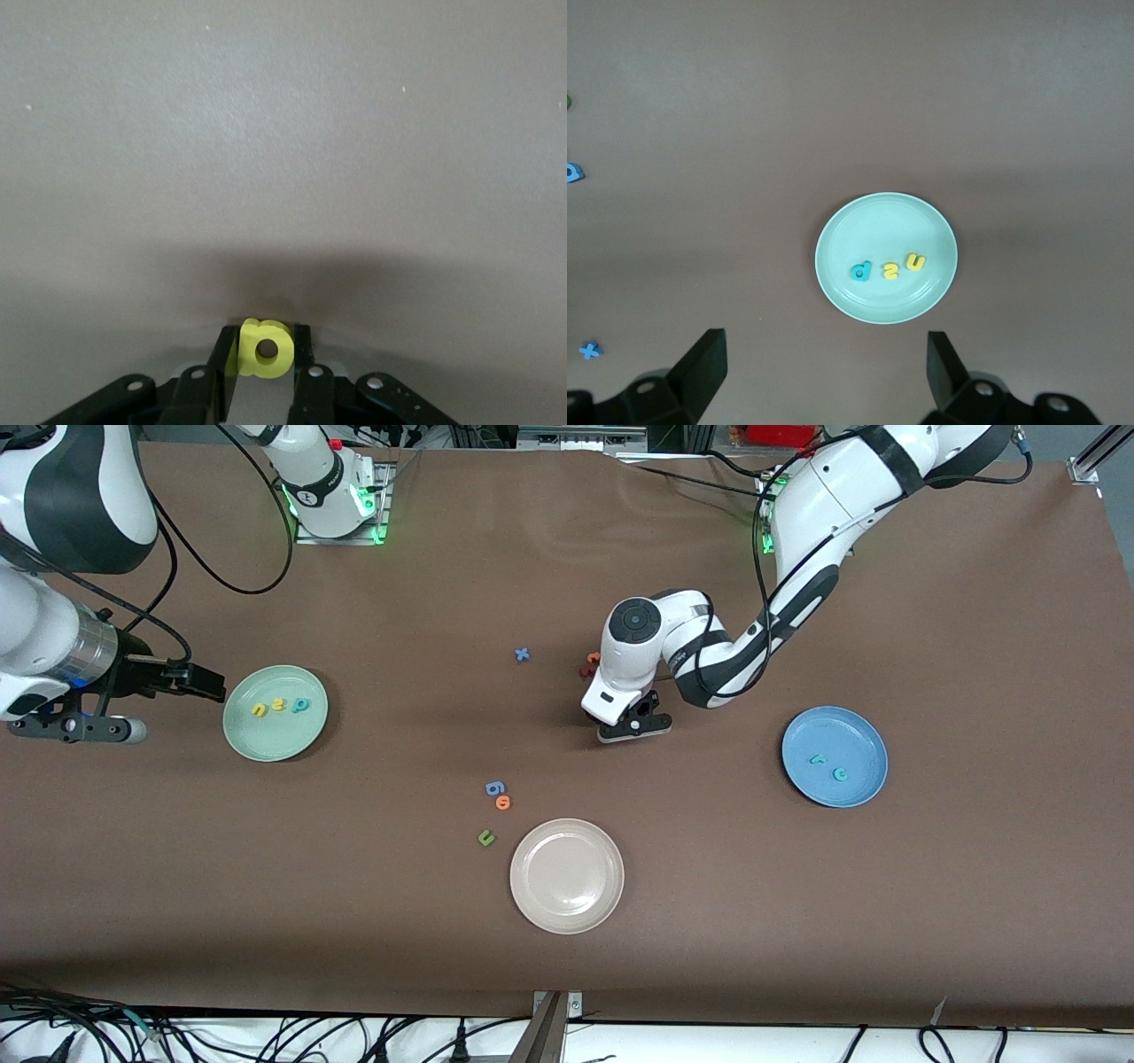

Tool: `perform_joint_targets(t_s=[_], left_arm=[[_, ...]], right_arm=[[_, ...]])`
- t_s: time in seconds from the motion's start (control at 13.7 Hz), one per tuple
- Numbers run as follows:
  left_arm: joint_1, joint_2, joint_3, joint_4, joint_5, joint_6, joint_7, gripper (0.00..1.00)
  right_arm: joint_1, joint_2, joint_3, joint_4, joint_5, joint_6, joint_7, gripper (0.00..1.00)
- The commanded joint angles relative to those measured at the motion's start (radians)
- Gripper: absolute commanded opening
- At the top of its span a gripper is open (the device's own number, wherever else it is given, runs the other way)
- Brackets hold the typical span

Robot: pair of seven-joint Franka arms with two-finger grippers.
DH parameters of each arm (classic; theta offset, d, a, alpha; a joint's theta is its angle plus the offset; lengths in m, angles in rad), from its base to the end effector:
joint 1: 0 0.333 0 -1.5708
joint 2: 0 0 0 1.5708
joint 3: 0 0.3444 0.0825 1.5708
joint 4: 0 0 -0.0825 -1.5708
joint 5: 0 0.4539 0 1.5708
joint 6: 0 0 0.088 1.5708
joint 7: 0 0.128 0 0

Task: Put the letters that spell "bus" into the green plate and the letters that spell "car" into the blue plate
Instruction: 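Lower the yellow b into the blue plate and open the left gripper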

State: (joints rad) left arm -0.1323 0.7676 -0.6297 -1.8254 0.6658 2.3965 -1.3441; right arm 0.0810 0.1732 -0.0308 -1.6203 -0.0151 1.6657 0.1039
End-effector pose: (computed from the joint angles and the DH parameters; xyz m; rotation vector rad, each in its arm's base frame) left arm 0.5249 -0.4668 0.1249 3.1155 0.3380 0.0393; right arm 0.6717 0.0331 0.5001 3.1044 -0.0795 -0.1956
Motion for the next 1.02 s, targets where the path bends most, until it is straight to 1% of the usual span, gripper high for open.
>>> perform_joint_targets(t_s=[0.0, 0.15, 0.29, 0.37, 0.51, 0.66, 0.73, 0.8, 0.95], left_arm=[[0.052, -0.027, -0.008, 0.021, 0.012, -0.061, 0.028, 0.05], [0.182, -0.031, -0.089, 0.032, -0.041, -0.129, 0.191, 0.05], [0.302, -0.034, -0.155, 0.075, -0.089, -0.277, 0.377, 0.05], [0.354, -0.034, -0.175, 0.104, -0.127, -0.345, 0.473, 0.05], [0.433, -0.048, -0.183, 0.124, -0.155, -0.434, 0.629, 0.05], [0.483, -0.059, -0.182, 0.124, -0.161, -0.468, 0.716, 0.05], [0.514, -0.059, -0.182, 0.124, -0.158, -0.505, 0.752, 0.05], [0.549, -0.059, -0.182, 0.126, -0.158, -0.542, 0.816, 0.05], [0.615, -0.070, -0.179, 0.123, -0.158, -0.566, 0.958, 0.05]], right_arm=[[0.006, -0.009, -0.006, -0.010, -0.005, -0.001, 0.010, 1.00], [0.006, -0.008, -0.006, -0.010, -0.005, 0.002, 0.010, 1.00], [0.006, -0.009, -0.006, -0.010, -0.005, -0.001, 0.011, 1.00], [0.006, -0.009, -0.006, -0.010, -0.005, -0.001, 0.011, 1.00], [0.006, -0.009, -0.006, -0.010, -0.003, -0.001, 0.011, 0.99], [0.006, -0.009, -0.006, -0.010, -0.005, -0.001, 0.011, 1.00], [0.006, -0.008, -0.006, -0.010, -0.005, -0.001, 0.011, 1.00], [0.006, -0.008, -0.006, -0.010, -0.005, 0.000, 0.011, 1.00], [0.006, -0.008, -0.006, -0.010, -0.005, -0.001, 0.011, 1.00]])
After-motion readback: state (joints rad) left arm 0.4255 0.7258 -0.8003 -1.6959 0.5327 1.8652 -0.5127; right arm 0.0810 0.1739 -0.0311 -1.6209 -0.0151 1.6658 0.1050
